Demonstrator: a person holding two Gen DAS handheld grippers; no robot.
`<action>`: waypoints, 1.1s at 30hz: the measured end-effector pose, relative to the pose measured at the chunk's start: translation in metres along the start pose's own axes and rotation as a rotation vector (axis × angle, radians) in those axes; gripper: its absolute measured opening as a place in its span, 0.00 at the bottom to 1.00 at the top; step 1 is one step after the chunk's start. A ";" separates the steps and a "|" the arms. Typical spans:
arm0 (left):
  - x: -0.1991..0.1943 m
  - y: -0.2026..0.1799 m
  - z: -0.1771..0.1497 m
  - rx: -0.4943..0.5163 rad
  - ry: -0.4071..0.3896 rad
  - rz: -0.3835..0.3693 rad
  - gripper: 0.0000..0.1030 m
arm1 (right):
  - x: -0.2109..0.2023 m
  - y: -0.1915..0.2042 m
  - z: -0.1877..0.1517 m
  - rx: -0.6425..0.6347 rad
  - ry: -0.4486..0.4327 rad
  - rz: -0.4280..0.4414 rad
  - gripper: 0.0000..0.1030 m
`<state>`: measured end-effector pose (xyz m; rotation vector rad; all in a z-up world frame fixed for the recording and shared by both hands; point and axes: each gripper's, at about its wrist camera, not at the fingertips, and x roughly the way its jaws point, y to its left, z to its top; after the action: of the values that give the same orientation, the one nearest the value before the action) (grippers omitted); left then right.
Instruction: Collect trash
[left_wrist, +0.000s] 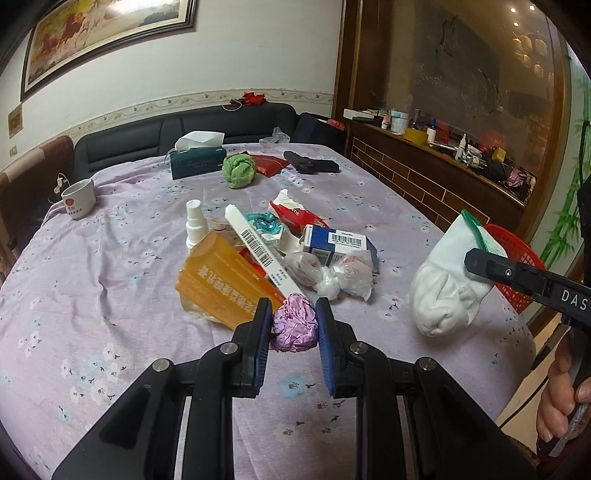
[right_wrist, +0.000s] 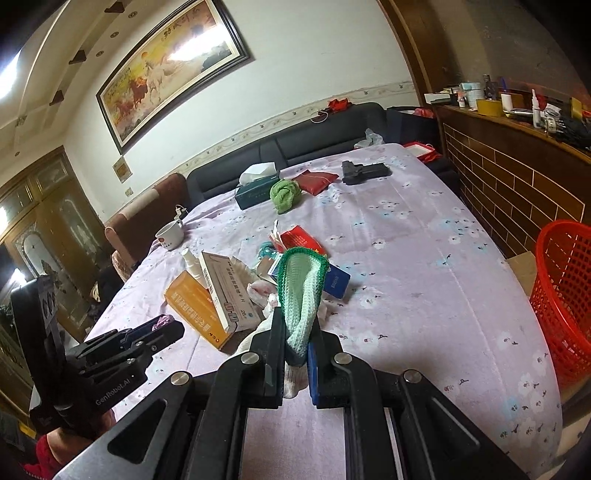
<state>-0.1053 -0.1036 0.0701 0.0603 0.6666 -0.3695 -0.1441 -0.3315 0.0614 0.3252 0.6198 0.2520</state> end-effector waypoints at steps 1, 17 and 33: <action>0.000 -0.001 0.000 0.005 -0.002 0.003 0.22 | -0.001 0.001 0.000 -0.001 -0.001 0.000 0.10; -0.008 -0.011 -0.006 0.039 -0.013 0.035 0.22 | -0.015 0.009 -0.002 -0.024 -0.018 0.003 0.10; -0.010 -0.006 -0.008 0.023 -0.007 0.041 0.22 | -0.006 0.011 -0.007 -0.031 0.009 -0.016 0.10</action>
<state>-0.1195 -0.1052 0.0698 0.0940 0.6534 -0.3376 -0.1544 -0.3223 0.0635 0.2895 0.6263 0.2474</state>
